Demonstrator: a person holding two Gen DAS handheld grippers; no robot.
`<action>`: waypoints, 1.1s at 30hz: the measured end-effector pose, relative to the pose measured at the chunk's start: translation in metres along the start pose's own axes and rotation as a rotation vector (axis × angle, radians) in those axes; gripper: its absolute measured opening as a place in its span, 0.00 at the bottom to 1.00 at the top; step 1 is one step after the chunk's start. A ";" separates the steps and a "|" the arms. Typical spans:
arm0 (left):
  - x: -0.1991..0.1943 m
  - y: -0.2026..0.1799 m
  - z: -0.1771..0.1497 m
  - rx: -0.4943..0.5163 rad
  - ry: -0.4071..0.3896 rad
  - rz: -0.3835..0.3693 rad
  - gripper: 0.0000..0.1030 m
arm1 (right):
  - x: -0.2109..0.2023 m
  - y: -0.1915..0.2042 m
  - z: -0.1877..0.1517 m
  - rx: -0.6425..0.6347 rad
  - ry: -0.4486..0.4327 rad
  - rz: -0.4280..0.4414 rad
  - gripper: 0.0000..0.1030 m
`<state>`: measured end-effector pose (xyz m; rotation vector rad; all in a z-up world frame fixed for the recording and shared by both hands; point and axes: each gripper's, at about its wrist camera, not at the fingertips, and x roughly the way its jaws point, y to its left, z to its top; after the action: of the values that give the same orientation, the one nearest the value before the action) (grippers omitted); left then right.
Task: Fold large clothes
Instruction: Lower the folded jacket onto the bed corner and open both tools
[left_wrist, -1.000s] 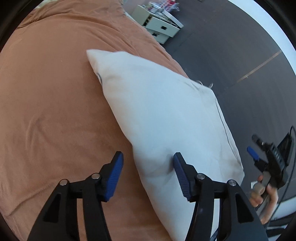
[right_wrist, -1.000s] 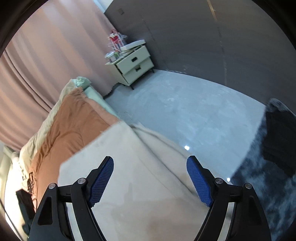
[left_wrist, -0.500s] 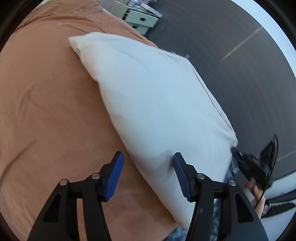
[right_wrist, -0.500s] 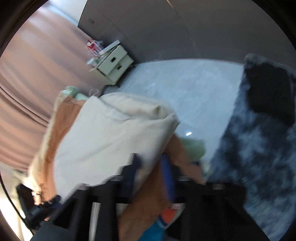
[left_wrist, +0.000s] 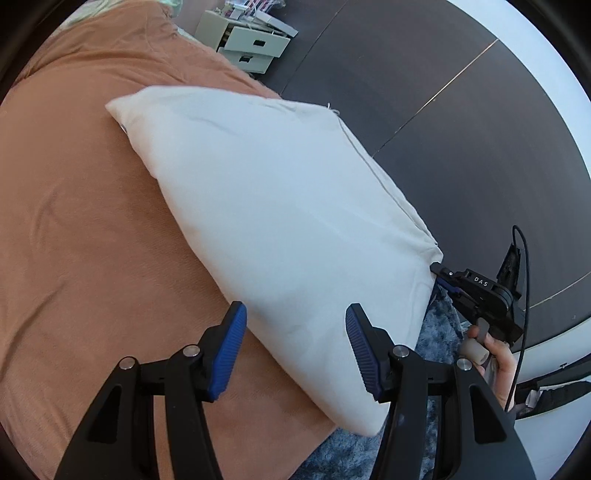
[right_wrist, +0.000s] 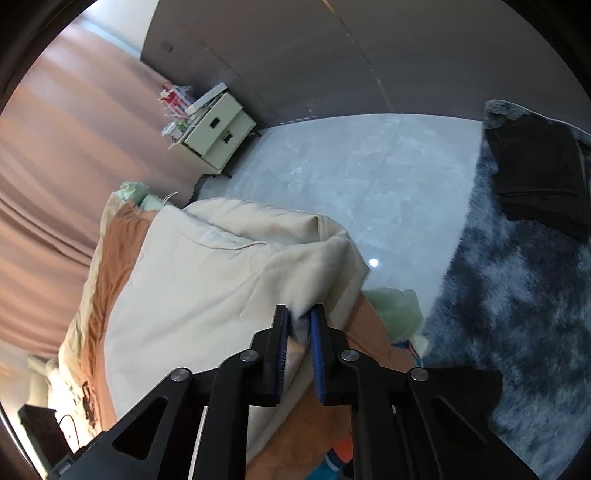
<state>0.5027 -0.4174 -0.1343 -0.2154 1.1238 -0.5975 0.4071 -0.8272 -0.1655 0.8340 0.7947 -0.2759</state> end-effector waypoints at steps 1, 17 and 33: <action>-0.001 -0.004 -0.002 0.010 -0.005 0.009 0.55 | -0.005 0.001 -0.002 0.001 -0.002 -0.016 0.26; -0.151 0.003 -0.033 0.146 -0.157 -0.049 0.55 | -0.129 0.088 -0.059 -0.226 -0.102 -0.055 0.81; -0.304 0.028 -0.107 0.239 -0.384 0.034 1.00 | -0.223 0.168 -0.151 -0.394 -0.195 -0.046 1.00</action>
<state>0.3268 -0.2135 0.0444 -0.0982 0.6782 -0.6234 0.2616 -0.6216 0.0266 0.4117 0.6566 -0.2270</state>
